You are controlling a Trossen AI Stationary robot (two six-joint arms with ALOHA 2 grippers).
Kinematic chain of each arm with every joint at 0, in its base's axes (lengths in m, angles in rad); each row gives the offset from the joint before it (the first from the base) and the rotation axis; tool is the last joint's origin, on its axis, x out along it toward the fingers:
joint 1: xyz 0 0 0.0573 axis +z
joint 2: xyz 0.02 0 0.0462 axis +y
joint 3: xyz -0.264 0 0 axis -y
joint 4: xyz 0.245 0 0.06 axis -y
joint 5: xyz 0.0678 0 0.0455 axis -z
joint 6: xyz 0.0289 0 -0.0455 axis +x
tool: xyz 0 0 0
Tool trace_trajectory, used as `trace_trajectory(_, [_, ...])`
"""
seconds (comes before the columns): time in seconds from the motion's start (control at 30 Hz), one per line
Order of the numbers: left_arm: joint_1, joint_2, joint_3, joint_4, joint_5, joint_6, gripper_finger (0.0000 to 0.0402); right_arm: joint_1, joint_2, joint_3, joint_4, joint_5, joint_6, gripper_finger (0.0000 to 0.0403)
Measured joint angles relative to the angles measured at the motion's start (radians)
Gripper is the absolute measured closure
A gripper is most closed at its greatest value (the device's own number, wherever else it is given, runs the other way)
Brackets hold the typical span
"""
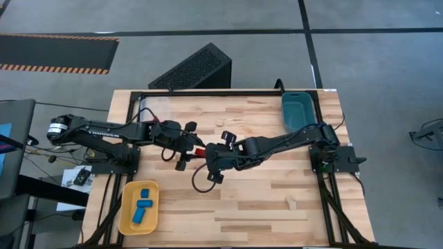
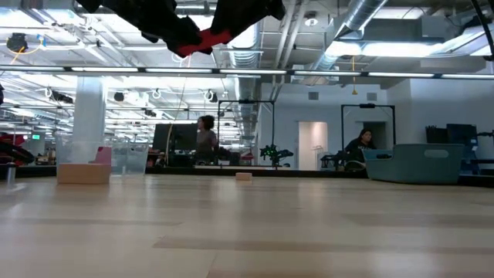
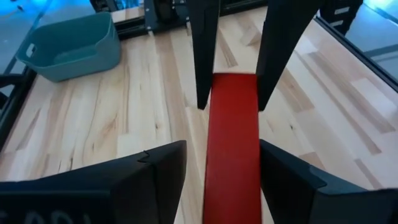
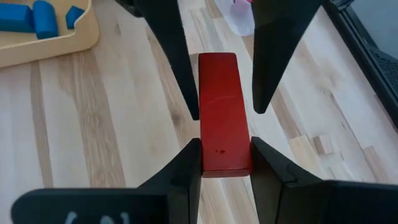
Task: Sort & place blocks by color
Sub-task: Put the red block into the transparent bin
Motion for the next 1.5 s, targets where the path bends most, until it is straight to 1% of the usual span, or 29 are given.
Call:
trace_trajectory(0.1, [0.000, 0.000, 0.000, 0.004, -0.017, -0.010, 0.0246, 0.000, 0.000, 0.000, -0.002, 0.008, 0.009, 0.0290])
trace_trajectory(0.27, [-0.001, 0.000, 0.000, -0.001, -0.012, -0.049, 0.0317, 0.000, 0.000, 0.000, -0.007, 0.004, 0.009, 0.0290])
trace_trajectory(0.3, [-0.002, 0.000, 0.000, -0.002, -0.006, -0.049, 0.0324, 0.000, 0.000, 0.000, -0.006, 0.001, 0.015, 0.0288])
trace_trajectory(0.37, [-0.002, 0.000, 0.000, -0.001, 0.001, -0.050, 0.0324, 0.000, 0.000, 0.000, -0.006, 0.001, 0.031, 0.0282])
trace_trajectory(0.47, [-0.001, 0.000, 0.000, -0.002, -0.016, -0.095, 0.0324, -0.001, 0.000, 0.000, -0.009, 0.021, 0.090, 0.0256])
trace_trajectory(0.5, [-0.001, -0.001, 0.000, -0.004, -0.036, -0.127, 0.0324, -0.003, 0.000, 0.000, -0.010, 0.038, 0.116, 0.0244])
trace_trajectory(0.57, [-0.001, -0.002, 0.002, -0.031, -0.112, -0.189, 0.0321, -0.010, 0.001, 0.000, -0.017, 0.077, 0.151, 0.0217])
trace_trajectory(0.67, [0.008, -0.013, 0.000, -0.139, -0.263, -0.273, 0.0302, -0.008, -0.008, 0.000, -0.067, 0.131, 0.205, 0.0175])
trace_trajectory(0.73, [0.026, -0.028, 0.002, -0.214, -0.344, -0.331, 0.0297, -0.013, -0.013, 0.000, -0.102, 0.154, 0.252, 0.0153])
trace_trajectory(0.8, [0.060, -0.050, 0.002, -0.324, -0.409, -0.388, 0.0301, -0.025, -0.023, 0.000, -0.144, 0.167, 0.300, 0.0140])
trace_trajectory(0.9, [0.137, -0.087, 0.002, -0.456, -0.510, -0.490, 0.0315, -0.048, -0.033, 0.000, -0.194, 0.182, 0.343, 0.0134])
trace_trajectory(1.0, [0.239, -0.122, 0.002, -0.541, -0.557, -0.577, 0.0319, -0.064, -0.033, 0.000, -0.245, 0.192, 0.384, 0.0133])
trace_trajectory(1.1, [0.352, -0.141, 0.002, -0.591, -0.584, -0.647, 0.0310, -0.070, -0.033, 0.000, -0.307, 0.193, 0.426, 0.0133])
trace_trajectory(1.17, [0.430, -0.136, 0.002, -0.606, -0.584, -0.687, 0.0302, -0.072, -0.034, -0.007, -0.344, 0.210, 0.438, 0.0133])
trace_trajectory(1.3, [0.551, -0.106, -0.009, -0.594, -0.574, -0.722, 0.0298, -0.087, -0.037, -0.074, -0.343, 0.213, 0.431, 0.0133])
trace_trajectory(1.37, [0.597, -0.085, -0.013, -0.596, -0.567, -0.723, 0.0302, -0.104, -0.039, -0.112, -0.339, 0.189, 0.421, 0.0133])
trace_trajectory(1.5, [0.651, -0.035, -0.011, -0.587, -0.544, -0.736, 0.0306, -0.146, -0.040, -0.198, -0.244, 0.081, 0.344, 0.0133])
